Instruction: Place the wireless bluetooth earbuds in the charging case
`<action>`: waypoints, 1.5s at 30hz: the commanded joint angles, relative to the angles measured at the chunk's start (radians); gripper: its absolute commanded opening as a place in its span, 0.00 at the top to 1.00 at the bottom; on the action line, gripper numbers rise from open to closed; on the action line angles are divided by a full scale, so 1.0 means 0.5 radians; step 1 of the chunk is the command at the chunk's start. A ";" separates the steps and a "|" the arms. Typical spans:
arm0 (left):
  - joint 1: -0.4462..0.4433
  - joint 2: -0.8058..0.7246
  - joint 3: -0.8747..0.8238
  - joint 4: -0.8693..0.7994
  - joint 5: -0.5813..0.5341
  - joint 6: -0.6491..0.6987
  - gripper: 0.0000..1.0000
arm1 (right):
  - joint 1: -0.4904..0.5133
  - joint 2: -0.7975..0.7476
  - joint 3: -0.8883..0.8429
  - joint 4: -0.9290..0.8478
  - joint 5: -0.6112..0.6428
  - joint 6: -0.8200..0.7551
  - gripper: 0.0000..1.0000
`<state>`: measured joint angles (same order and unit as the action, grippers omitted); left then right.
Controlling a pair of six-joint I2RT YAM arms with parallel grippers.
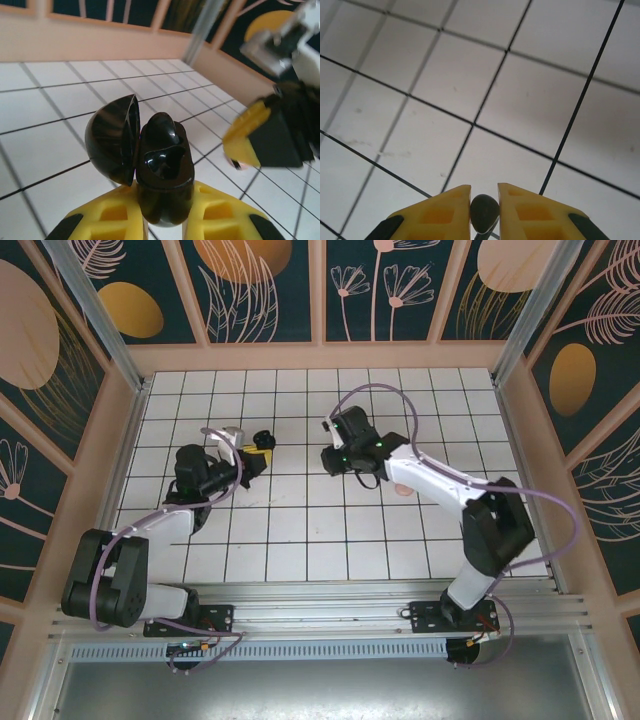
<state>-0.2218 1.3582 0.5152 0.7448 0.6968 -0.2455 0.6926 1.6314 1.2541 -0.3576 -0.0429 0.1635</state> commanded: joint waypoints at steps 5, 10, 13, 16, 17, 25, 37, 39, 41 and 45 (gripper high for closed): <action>-0.200 -0.018 0.113 -0.043 0.280 0.404 1.00 | -0.038 -0.398 -0.205 0.492 -0.242 -0.145 0.80; -0.252 0.023 0.188 -0.116 0.316 0.471 0.99 | -0.042 -0.554 -0.283 0.699 -0.435 -0.158 0.80; -0.270 0.062 0.234 -0.111 0.343 0.421 0.99 | -0.041 -0.593 -0.301 0.802 -0.514 -0.114 0.80; -0.301 0.102 0.259 -0.026 0.372 0.308 0.99 | -0.041 -0.597 -0.313 0.893 -0.582 -0.095 0.80; -0.313 0.116 0.270 -0.018 0.370 0.296 0.99 | -0.041 -0.591 -0.315 0.920 -0.604 -0.089 0.80; -0.365 0.192 0.330 0.073 0.362 0.180 0.99 | -0.017 -0.506 -0.277 1.025 -0.723 -0.120 0.80; -0.382 0.204 0.379 0.133 0.369 0.086 0.99 | 0.014 -0.402 -0.247 0.982 -0.721 -0.229 0.80; -0.382 0.204 0.384 0.133 0.368 0.083 0.99 | 0.019 -0.391 -0.241 0.981 -0.718 -0.240 0.80; -0.381 0.202 0.390 0.133 0.367 0.081 0.99 | 0.023 -0.377 -0.238 0.968 -0.707 -0.252 0.81; -0.382 0.195 0.403 0.141 0.364 0.065 0.98 | 0.032 -0.364 -0.236 0.940 -0.675 -0.289 0.81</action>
<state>-0.4061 1.4563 0.6788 0.7586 0.8570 -0.1936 0.6971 1.4319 1.1118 0.1104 -0.3904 0.0525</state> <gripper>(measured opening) 0.159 0.193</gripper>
